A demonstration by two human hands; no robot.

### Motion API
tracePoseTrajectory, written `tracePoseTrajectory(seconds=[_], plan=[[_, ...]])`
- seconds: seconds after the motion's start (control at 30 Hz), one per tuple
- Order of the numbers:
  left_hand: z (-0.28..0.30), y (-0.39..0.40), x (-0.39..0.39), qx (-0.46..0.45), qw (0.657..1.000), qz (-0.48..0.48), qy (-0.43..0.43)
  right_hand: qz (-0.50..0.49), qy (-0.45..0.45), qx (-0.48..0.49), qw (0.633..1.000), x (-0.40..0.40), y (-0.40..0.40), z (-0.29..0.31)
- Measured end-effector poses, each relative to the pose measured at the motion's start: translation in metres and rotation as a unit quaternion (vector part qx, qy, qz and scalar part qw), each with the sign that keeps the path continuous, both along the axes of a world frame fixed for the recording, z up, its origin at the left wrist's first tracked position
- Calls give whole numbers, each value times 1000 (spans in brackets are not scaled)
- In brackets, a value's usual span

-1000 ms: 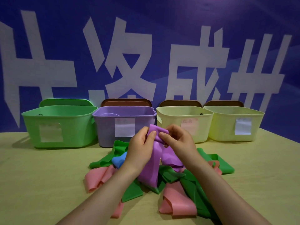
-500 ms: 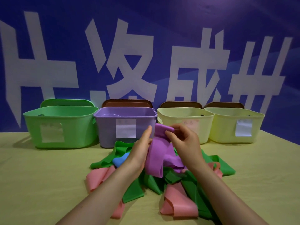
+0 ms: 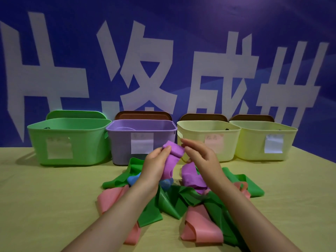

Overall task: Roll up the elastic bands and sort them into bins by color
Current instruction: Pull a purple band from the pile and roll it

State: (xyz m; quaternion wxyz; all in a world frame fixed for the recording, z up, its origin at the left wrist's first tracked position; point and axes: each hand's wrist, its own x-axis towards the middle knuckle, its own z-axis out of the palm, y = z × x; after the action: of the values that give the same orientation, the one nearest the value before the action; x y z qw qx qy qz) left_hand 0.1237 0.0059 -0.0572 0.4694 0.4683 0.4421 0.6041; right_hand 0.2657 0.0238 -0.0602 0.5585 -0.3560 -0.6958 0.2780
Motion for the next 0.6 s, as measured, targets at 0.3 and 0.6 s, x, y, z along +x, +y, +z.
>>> tracePoseTrajectory(seconds=[0.3,0.6], plan=[[-1,-2,6,98,988,17,118,19,75,-97,992,2,9,-1],[0,-4,4,109,984,27,138,45,50,-58,996,4,1,3]])
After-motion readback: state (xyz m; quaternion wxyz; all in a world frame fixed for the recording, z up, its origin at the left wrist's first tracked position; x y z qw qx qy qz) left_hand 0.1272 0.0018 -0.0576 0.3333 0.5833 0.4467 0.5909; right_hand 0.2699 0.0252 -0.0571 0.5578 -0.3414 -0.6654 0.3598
